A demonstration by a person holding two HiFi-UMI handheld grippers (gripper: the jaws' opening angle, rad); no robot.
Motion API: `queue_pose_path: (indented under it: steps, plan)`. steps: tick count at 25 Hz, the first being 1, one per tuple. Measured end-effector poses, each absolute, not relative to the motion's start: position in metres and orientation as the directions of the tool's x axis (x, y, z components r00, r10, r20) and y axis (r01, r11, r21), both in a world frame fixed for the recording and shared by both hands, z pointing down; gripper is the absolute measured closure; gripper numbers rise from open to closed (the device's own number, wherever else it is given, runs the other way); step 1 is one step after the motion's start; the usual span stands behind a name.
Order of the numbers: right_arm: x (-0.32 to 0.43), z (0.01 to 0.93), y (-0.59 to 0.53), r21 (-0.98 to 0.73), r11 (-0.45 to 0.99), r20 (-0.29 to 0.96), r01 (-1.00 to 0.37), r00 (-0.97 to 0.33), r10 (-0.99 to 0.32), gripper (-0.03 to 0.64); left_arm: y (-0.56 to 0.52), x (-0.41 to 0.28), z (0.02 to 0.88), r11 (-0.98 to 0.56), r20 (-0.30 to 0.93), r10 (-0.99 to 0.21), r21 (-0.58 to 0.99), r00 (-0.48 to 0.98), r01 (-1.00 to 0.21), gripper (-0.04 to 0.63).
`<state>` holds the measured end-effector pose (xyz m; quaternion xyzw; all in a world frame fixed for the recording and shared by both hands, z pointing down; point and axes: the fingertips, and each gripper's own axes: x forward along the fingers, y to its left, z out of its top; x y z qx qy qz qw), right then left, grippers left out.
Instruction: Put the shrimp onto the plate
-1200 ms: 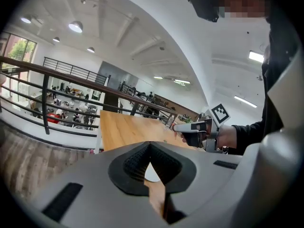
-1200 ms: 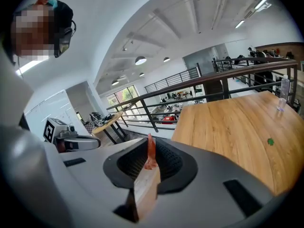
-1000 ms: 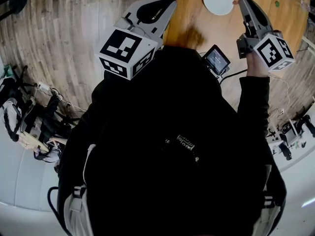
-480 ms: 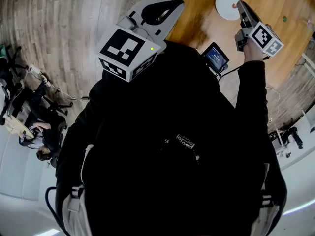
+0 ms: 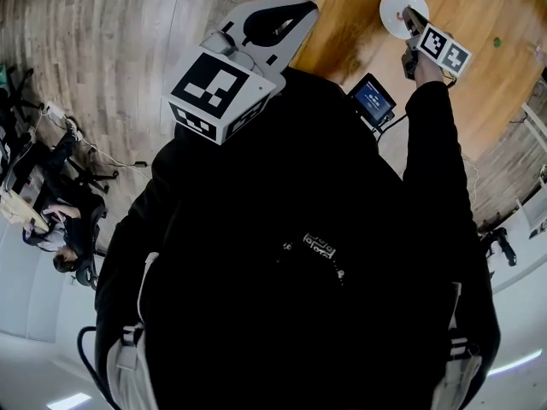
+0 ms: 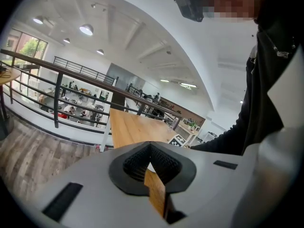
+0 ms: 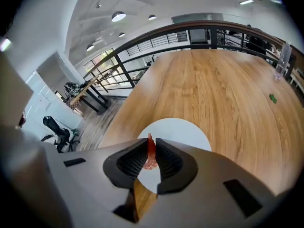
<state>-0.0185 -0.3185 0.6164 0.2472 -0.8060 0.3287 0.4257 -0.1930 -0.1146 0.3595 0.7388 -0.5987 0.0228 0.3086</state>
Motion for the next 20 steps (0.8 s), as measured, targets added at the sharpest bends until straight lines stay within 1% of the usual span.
queue_pose_path:
  steps: [3,13,20]
  plan:
    - [-0.01,0.633,-0.317,-0.306,0.661,0.865,-0.685,-0.49,-0.108,0.555,-0.112,-0.188,0.364,-0.085,0.409,-0.868,0.433,0.28,-0.897,0.6]
    - [-0.022,0.641,-0.312,-0.26,0.702,0.888,-0.663,-0.45,-0.096,0.554,-0.112,-0.189,0.36,-0.096,0.397,-0.872,0.437,0.287,-0.895,0.6]
    - [-0.023,0.641,-0.317,-0.199,0.733,0.902,-0.65,-0.414,-0.123,0.554,-0.109,-0.182,0.361,-0.123,0.4,-0.86,0.442,0.318,-0.889,0.6]
